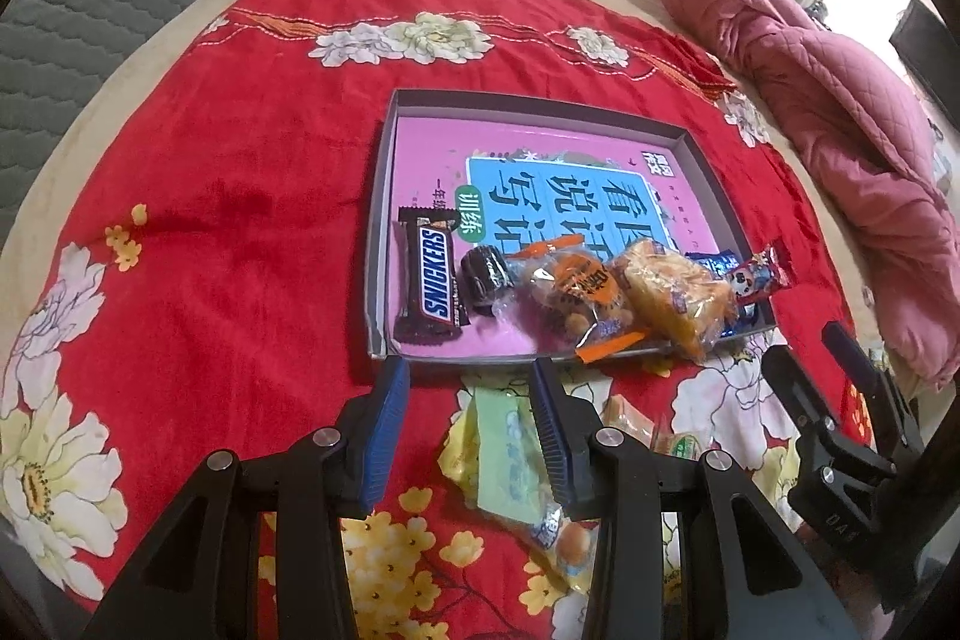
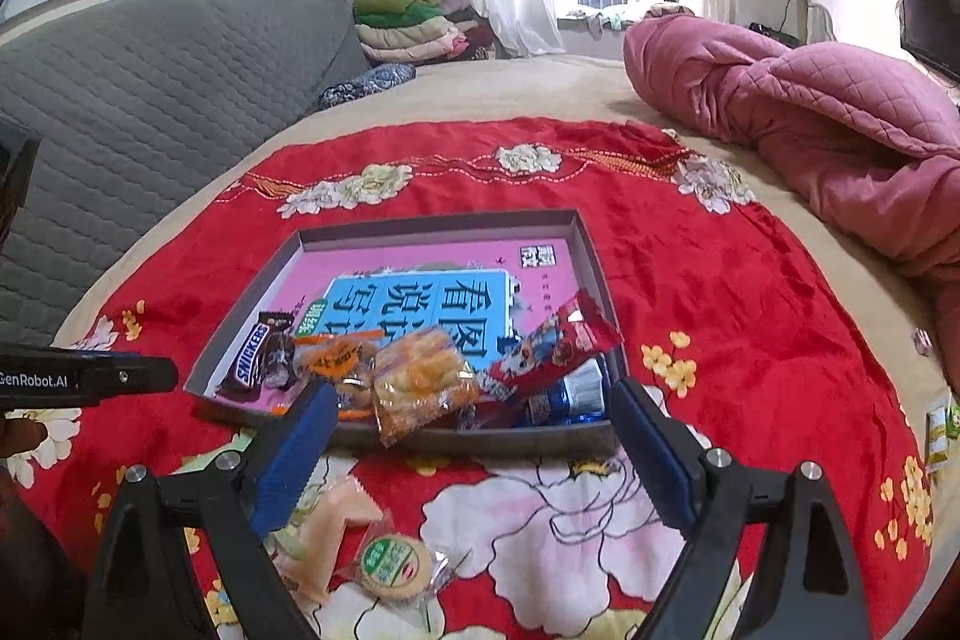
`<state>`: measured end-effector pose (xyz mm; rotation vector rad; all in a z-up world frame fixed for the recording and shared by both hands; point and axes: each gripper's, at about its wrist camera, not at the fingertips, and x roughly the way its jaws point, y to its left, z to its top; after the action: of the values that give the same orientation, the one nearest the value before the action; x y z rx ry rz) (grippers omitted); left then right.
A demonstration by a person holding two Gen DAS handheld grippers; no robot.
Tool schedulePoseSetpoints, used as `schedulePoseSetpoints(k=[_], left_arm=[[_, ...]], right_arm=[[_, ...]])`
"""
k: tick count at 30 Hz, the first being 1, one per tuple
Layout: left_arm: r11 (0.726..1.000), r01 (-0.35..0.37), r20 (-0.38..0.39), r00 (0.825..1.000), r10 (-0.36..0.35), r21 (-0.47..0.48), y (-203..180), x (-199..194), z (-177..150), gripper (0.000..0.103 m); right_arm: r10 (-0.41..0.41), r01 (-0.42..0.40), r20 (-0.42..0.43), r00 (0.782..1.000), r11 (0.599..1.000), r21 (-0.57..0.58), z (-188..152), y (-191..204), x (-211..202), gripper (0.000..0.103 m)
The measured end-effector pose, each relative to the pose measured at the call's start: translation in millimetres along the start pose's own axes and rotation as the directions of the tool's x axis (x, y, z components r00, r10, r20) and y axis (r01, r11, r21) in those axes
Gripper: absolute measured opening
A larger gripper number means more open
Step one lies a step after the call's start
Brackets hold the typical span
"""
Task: Organize snacks
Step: 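Withdraw both open grippers from the box back toward the snack pile, then grasp round green-labelled cookie packet with right gripper while left gripper grasps yellow snack bar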
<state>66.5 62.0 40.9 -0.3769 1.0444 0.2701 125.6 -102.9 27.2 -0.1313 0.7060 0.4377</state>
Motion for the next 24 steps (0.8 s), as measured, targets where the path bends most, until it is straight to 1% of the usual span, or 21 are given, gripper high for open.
schedulePoseSetpoints(k=[6, 12, 24], left_arm=[[1.000, 0.002, -0.009, 1.000, -0.002, 0.016, -2.8, -2.4, -4.8, 0.043], [1.000, 0.016, -0.044, 0.999, -0.016, 0.001, 4.9, -2.0, -13.6, 0.043], [0.995, 0.081, -0.138, 0.987, -0.088, -0.056, 15.5, 4.7, -40.8, 0.043]], right_arm=[[0.000, 0.000, -0.016, 1.000, 1.000, -0.002, -4.4, -0.6, -6.2, 0.092], [-0.005, 0.004, -0.028, 1.000, 1.000, -0.011, -8.8, 1.6, -11.5, 0.092], [-0.011, 0.010, -0.078, 0.997, 1.000, -0.007, -17.2, 0.6, -13.9, 0.092]])
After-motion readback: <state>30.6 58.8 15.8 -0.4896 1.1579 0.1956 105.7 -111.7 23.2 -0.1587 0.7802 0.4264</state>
